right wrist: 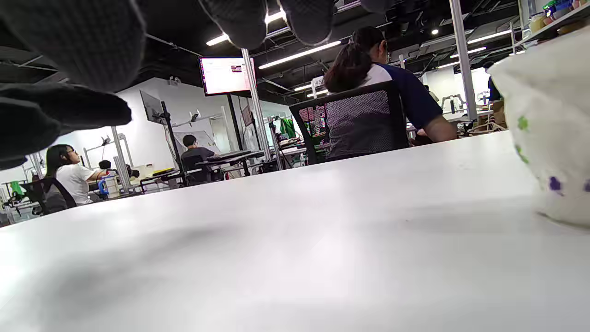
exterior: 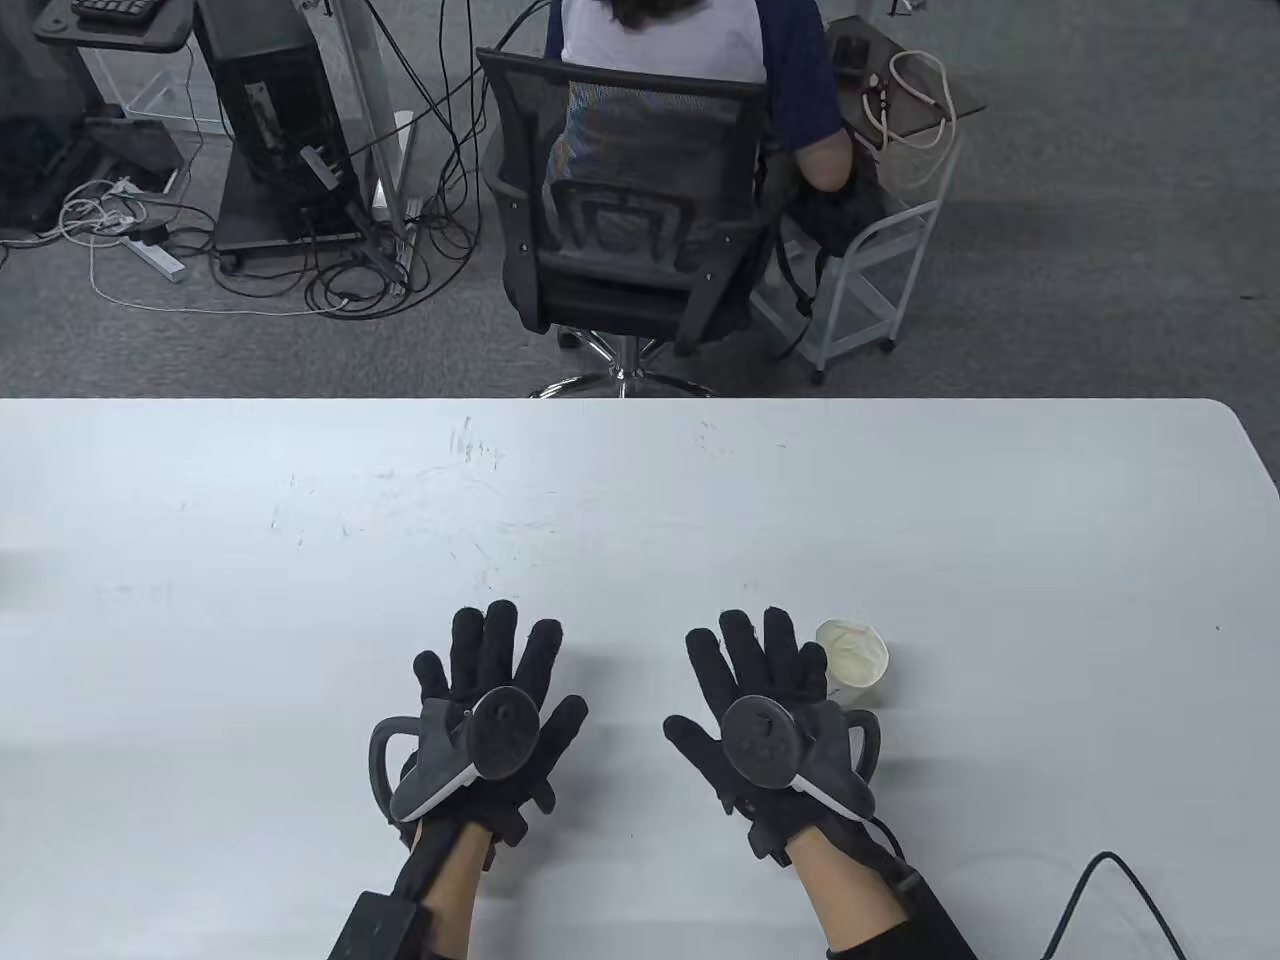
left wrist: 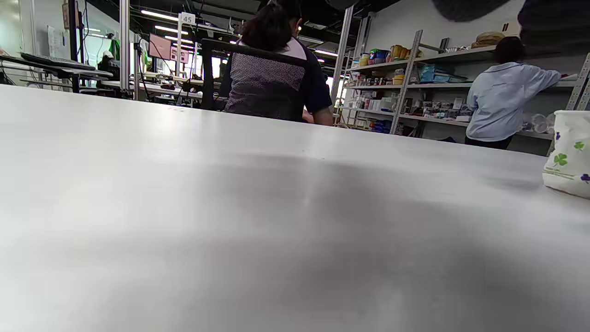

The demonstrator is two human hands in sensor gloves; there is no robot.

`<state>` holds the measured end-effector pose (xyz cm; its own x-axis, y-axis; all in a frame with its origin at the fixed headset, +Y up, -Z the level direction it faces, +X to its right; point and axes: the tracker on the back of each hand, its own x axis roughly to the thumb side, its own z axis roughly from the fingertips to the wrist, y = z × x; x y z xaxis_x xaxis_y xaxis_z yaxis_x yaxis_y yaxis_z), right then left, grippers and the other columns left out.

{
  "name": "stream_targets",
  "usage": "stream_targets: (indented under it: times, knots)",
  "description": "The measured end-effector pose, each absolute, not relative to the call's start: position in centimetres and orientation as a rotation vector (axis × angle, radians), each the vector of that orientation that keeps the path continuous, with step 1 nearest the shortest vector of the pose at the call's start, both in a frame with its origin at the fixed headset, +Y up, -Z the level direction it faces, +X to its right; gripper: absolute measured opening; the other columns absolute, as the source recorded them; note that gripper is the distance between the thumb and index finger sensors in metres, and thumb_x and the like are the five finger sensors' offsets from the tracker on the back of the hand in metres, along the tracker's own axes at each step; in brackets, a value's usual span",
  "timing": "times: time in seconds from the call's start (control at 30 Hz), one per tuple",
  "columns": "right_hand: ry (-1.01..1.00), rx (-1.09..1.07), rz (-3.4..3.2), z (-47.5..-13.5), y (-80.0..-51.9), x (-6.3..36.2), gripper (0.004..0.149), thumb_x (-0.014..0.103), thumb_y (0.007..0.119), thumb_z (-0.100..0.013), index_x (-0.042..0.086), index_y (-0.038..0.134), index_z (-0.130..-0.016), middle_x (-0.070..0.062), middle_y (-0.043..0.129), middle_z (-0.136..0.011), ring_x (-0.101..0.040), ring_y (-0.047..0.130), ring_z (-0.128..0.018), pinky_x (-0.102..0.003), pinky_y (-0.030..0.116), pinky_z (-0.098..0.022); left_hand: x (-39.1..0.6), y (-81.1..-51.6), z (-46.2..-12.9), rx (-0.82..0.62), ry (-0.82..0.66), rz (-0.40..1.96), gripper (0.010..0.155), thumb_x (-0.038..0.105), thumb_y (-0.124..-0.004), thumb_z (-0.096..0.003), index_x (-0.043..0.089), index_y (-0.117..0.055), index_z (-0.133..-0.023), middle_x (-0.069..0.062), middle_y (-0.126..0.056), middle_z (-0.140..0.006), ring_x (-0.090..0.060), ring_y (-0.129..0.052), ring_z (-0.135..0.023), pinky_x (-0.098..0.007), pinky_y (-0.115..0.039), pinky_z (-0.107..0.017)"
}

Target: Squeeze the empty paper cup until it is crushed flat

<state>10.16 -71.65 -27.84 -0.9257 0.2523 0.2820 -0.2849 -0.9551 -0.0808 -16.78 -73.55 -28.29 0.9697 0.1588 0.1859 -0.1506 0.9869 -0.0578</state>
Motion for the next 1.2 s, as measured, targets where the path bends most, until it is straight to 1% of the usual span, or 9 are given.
stream_targets:
  times: [0.13, 0.4, 0.53, 0.63, 0.77, 0.83, 0.93, 1.07, 1.2]
  knots:
    - [-0.209, 0.349, 2.837, -28.1, -71.3, 11.1, 0.081, 0.068, 0.073, -0.044, 0.03, 0.044, -0.109, -0.008, 0.04, -0.118, -0.046, 0.028, -0.105, -0.069, 0.033, -0.069, -16.6, -73.5, -28.3, -0.04, -0.199, 0.165, 0.078, 0.074, -0.056, -0.0572, 0.038, -0.027, -0.12, -0.003, -0.012, -0.125, -0.033, -0.003, -0.111, -0.071, -0.025, -0.072]
    - [-0.364, 0.066, 2.92, -29.8, -71.2, 15.7, 0.079, 0.066, 0.078, -0.045, 0.034, 0.045, -0.109, -0.009, 0.036, -0.118, -0.051, 0.026, -0.104, -0.073, 0.031, -0.067, -16.3, -73.8, -28.4, -0.066, -0.208, 0.202, 0.077, 0.073, -0.057, -0.0574, 0.037, -0.029, -0.12, -0.007, -0.014, -0.125, -0.033, -0.005, -0.111, -0.071, -0.026, -0.072]
    - [-0.246, -0.075, 2.848, -30.8, -72.4, 18.3, 0.081, 0.067, 0.079, -0.044, 0.039, 0.042, -0.11, -0.009, 0.03, -0.119, -0.055, 0.025, -0.102, -0.073, 0.031, -0.067, -16.2, -73.8, -28.3, -0.062, -0.213, 0.192, 0.077, 0.073, -0.057, -0.0576, 0.037, -0.03, -0.12, -0.007, -0.015, -0.126, -0.034, -0.006, -0.112, -0.071, -0.027, -0.071]
    - [-0.063, -0.149, 2.878, -31.2, -73.6, 19.2, 0.082, 0.069, 0.078, -0.044, 0.043, 0.036, -0.11, -0.009, 0.025, -0.119, -0.057, 0.024, -0.101, -0.073, 0.035, -0.067, -16.1, -73.8, -28.3, -0.065, -0.216, 0.204, 0.077, 0.073, -0.057, -0.0576, 0.037, -0.03, -0.12, -0.007, -0.016, -0.126, -0.034, -0.007, -0.112, -0.071, -0.027, -0.071]
    - [-0.028, -0.212, 2.867, -31.4, -74.6, 19.6, 0.077, 0.061, 0.082, -0.045, 0.042, 0.042, -0.109, -0.012, 0.037, -0.117, -0.054, 0.043, -0.1, -0.068, 0.048, -0.067, -15.9, -73.9, -28.2, -0.066, -0.223, 0.201, 0.077, 0.072, -0.057, -0.0577, 0.036, -0.03, -0.12, -0.007, -0.018, -0.126, -0.034, -0.009, -0.112, -0.071, -0.028, -0.072]
    - [-0.069, -0.24, 2.852, -31.4, -74.4, 19.7, 0.07, 0.055, 0.084, -0.046, 0.041, 0.051, -0.106, -0.013, 0.048, -0.112, -0.048, 0.062, -0.094, -0.061, 0.062, -0.063, -15.9, -74.0, -28.2, -0.074, -0.225, 0.203, 0.077, 0.072, -0.057, -0.0578, 0.036, -0.031, -0.12, -0.007, -0.019, -0.126, -0.034, -0.01, -0.113, -0.071, -0.029, -0.072]
    - [-0.158, -0.278, 2.782, -31.1, -73.9, 19.8, 0.062, 0.052, 0.084, -0.046, 0.039, 0.06, -0.102, -0.012, 0.059, -0.105, -0.042, 0.076, -0.083, -0.056, 0.071, -0.057, -15.9, -74.1, -28.2, -0.087, -0.225, 0.233, 0.077, 0.072, -0.057, -0.0581, 0.035, -0.03, -0.12, -0.007, -0.019, -0.126, -0.034, -0.011, -0.113, -0.071, -0.03, -0.072]
    - [-0.253, -0.216, 2.586, -30.6, -72.8, 19.4, 0.062, 0.053, 0.081, -0.048, 0.039, 0.057, -0.103, -0.01, 0.061, -0.103, -0.039, 0.079, -0.08, -0.054, 0.073, -0.056, -16.0, -74.2, -28.3, -0.093, -0.221, 0.319, 0.076, 0.072, -0.056, -0.0585, 0.035, -0.03, -0.12, -0.007, -0.02, -0.126, -0.035, -0.012, -0.114, -0.071, -0.031, -0.073]
    - [-0.257, -0.152, 2.34, -30.1, -72.2, 18.2, 0.064, 0.055, 0.08, -0.048, 0.039, 0.054, -0.104, -0.01, 0.061, -0.104, -0.038, 0.08, -0.08, -0.053, 0.074, -0.056, -15.8, -74.3, -28.3, -0.09, -0.228, 0.412, 0.077, 0.072, -0.054, -0.059, 0.035, -0.028, -0.121, -0.007, -0.02, -0.127, -0.036, -0.014, -0.114, -0.07, -0.034, -0.074]
